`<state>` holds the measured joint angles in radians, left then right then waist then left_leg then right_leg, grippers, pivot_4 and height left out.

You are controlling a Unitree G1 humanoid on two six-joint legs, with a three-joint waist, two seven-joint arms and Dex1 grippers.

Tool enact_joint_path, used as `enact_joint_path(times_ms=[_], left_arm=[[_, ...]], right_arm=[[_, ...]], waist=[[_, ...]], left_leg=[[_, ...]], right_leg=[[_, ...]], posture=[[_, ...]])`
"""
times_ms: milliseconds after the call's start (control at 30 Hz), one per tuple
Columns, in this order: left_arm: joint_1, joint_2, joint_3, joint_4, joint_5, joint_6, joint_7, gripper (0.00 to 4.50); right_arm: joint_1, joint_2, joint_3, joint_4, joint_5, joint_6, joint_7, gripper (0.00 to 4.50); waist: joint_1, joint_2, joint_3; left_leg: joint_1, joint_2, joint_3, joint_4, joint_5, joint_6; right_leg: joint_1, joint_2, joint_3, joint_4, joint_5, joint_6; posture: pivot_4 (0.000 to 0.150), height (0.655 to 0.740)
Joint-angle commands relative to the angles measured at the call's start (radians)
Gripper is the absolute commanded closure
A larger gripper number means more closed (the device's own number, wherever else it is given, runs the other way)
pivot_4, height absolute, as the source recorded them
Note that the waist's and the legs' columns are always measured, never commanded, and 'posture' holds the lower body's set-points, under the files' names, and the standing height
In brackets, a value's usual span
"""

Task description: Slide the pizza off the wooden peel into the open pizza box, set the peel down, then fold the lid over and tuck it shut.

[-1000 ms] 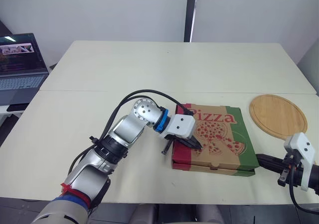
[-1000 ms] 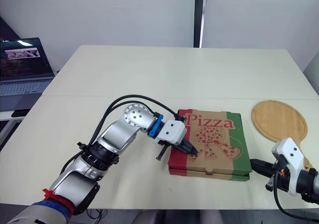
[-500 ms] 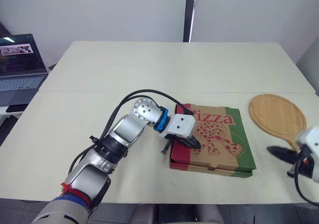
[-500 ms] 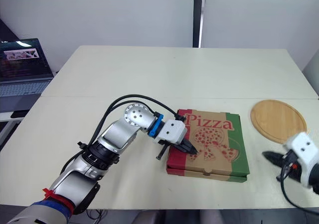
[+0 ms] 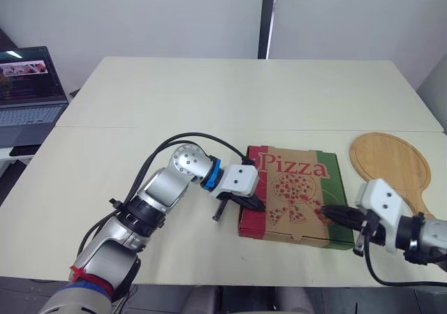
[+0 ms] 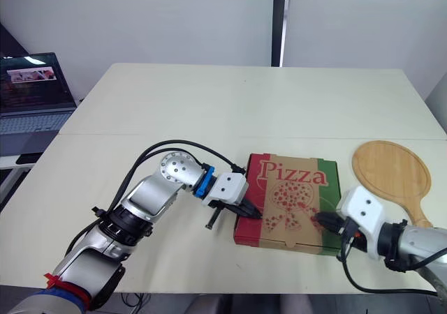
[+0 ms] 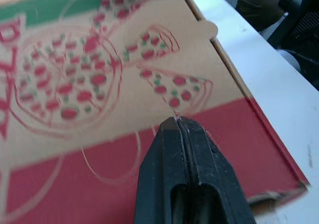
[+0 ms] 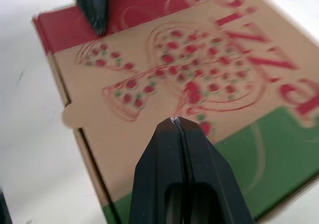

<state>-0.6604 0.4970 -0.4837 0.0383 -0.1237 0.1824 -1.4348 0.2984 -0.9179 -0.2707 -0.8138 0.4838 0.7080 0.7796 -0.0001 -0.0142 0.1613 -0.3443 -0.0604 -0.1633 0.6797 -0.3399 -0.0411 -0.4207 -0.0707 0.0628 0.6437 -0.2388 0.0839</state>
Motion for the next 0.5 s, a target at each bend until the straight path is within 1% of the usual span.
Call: enact_joint_path(times_ms=[33, 233, 367, 467, 500], left_arm=[[0.022, 0.015, -0.002, -0.027, 0.006, 0.011, 0.006, 4.50], [0.046, 0.007, 0.007, -0.023, 0.001, 0.027, 0.035, 4.50], [0.053, -0.011, 0.055, -0.051, -0.058, 0.076, 0.064, 4.50], [0.075, -0.001, 0.142, -0.107, -0.142, 0.157, 0.101, 4.50], [0.084, 0.008, 0.172, -0.128, -0.165, 0.186, 0.114, 4.50]], right_arm=[[0.002, -0.018, 0.021, 0.017, -0.061, -0.061, 0.007, 4.46], [0.022, -0.030, 0.064, 0.069, -0.130, -0.124, 0.029, 4.46], [0.044, -0.036, 0.071, 0.091, -0.162, -0.159, 0.043, 4.46], [0.063, -0.035, 0.061, 0.099, -0.180, -0.189, 0.051, 4.46], [0.063, -0.026, 0.046, 0.092, -0.166, -0.188, 0.051, 4.46]], waist=[[0.000, 0.000, 0.000], [-0.001, 0.000, 0.000], [0.001, 0.000, 0.000], [0.000, 0.000, 0.000], [0.000, 0.000, 0.000]], left_leg=[[0.000, 0.000, 0.000, 0.000, 0.000, 0.000], [0.001, 0.000, 0.000, 0.000, 0.000, 0.000], [0.001, 0.000, 0.000, 0.000, 0.000, 0.000], [0.001, 0.000, 0.000, 0.000, 0.000, 0.000], [0.000, 0.001, 0.000, 0.000, 0.000, 0.000]], right_leg=[[0.000, 0.000, 0.000, 0.000, 0.000, 0.000], [0.000, 0.000, 0.000, 0.000, 0.000, 0.000], [0.001, 0.000, 0.000, 0.000, 0.000, 0.000], [0.000, 0.000, 0.000, 0.000, 0.000, 0.000], [0.000, 0.000, 0.000, 0.000, 0.000, 0.000]], posture=[[0.150, 0.7341], [0.150, 0.7341], [0.150, 0.7341], [0.150, 0.7341], [0.150, 0.7341]])
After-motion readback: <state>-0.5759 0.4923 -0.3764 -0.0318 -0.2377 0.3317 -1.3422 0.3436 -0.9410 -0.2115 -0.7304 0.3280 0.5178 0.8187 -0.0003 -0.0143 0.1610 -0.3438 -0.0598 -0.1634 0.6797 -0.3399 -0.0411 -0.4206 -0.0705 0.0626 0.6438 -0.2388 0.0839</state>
